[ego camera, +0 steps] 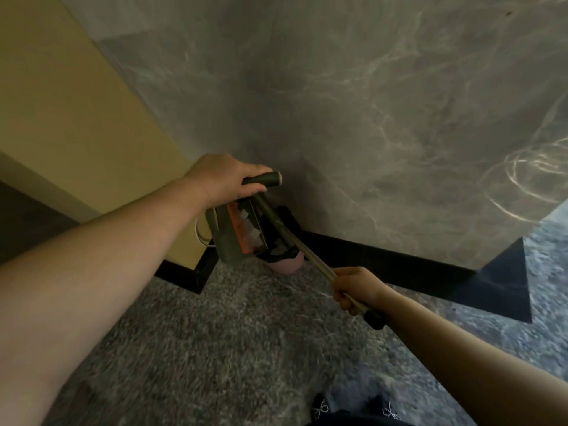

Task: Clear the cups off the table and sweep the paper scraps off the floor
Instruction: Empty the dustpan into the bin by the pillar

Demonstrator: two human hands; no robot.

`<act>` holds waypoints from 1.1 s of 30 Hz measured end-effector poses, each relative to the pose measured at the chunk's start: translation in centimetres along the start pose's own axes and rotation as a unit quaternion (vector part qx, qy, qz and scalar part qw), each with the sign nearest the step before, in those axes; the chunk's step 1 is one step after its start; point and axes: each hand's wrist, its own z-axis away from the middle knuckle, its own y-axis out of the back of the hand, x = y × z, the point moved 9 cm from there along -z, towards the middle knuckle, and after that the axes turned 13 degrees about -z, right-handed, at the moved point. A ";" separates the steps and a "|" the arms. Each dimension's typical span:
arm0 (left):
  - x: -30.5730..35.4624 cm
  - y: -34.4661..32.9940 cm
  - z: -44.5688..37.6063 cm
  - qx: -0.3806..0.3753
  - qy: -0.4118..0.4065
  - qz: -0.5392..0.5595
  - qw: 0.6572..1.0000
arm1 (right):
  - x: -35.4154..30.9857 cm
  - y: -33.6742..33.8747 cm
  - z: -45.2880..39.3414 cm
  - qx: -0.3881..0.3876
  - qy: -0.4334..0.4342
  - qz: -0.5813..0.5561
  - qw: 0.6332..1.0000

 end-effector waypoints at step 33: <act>6.8 1.7 -5.1 -0.046 -0.104 -0.097 0.989 | 1.5 5.7 -0.4 -0.023 -0.008 -0.044 0.999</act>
